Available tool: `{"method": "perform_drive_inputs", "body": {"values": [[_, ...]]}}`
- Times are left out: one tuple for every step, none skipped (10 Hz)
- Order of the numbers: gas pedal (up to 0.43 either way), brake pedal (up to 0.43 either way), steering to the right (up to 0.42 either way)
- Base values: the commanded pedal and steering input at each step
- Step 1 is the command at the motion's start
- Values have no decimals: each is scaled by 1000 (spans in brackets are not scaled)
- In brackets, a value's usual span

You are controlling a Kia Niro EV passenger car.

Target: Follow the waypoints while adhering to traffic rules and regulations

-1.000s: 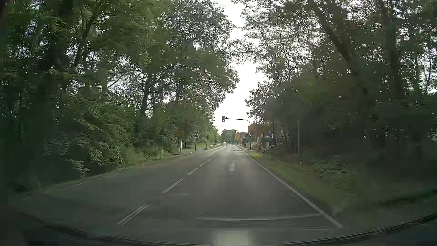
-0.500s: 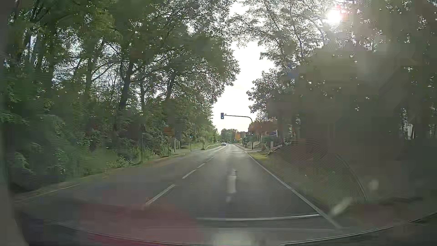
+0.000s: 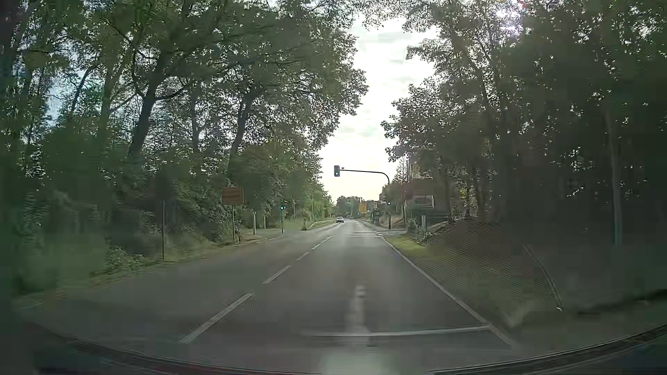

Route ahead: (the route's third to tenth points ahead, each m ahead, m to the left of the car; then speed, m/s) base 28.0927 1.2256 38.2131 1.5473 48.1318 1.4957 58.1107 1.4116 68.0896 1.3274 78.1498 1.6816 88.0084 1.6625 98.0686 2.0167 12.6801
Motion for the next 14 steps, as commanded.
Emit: {"method": "perform_drive_inputs", "body": {"values": [[169,30,0],[169,30,0],[169,30,0],[169,24,0],[169,30,0],[157,30,0],[150,30,0],[150,30,0],[138,30,0],[130,30,0],[110,30,0],[110,30,0],[87,30,0],[79,30,0]]}}
